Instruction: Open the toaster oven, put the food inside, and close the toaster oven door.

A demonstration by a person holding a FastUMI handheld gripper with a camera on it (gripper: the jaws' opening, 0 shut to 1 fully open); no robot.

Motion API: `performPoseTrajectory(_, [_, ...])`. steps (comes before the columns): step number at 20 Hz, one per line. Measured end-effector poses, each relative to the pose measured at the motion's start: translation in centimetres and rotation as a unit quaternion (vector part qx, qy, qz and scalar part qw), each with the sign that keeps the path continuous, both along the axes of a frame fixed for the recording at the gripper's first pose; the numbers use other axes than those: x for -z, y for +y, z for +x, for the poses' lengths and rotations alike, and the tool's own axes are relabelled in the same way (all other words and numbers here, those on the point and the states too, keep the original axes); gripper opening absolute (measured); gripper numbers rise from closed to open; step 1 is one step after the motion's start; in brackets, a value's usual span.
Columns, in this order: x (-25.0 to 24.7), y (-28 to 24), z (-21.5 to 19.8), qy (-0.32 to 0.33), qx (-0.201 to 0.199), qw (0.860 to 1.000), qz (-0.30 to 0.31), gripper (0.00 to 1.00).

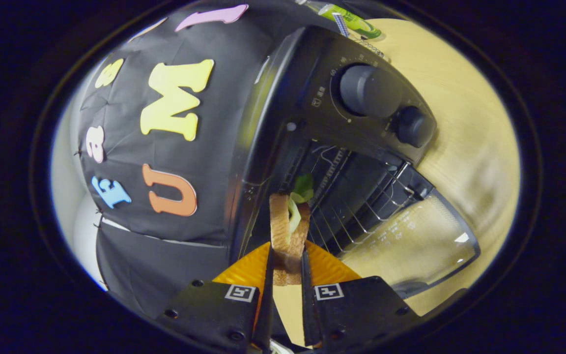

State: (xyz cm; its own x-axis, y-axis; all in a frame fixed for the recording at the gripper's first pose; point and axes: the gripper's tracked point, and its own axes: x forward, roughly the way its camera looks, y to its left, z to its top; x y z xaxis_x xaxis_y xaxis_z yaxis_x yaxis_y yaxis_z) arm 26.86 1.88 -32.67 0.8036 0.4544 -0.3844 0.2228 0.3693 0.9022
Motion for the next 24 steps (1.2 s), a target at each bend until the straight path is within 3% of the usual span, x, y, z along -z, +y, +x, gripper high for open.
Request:
performPoseTrajectory(6, [1.8,0.5,2.2,-0.016,0.059,0.998,0.01,0.3])
performPoseTrajectory(10, [2.6,1.2,2.1,-0.007,0.066,0.998,-0.002,0.35])
performPoseTrajectory(12, [3.1,1.6,1.8,0.001,0.049,0.998,-0.046,0.4])
performPoseTrajectory(16, [3.2,3.2,0.8,0.01,-0.002,0.995,-0.1,0.71])
performPoseTrajectory(17, [3.3,3.6,0.6,0.014,-0.013,0.994,-0.112,0.83])
performPoseTrajectory(24, [1.8,3.5,-4.4,0.043,-0.057,0.977,-0.2,0.92])
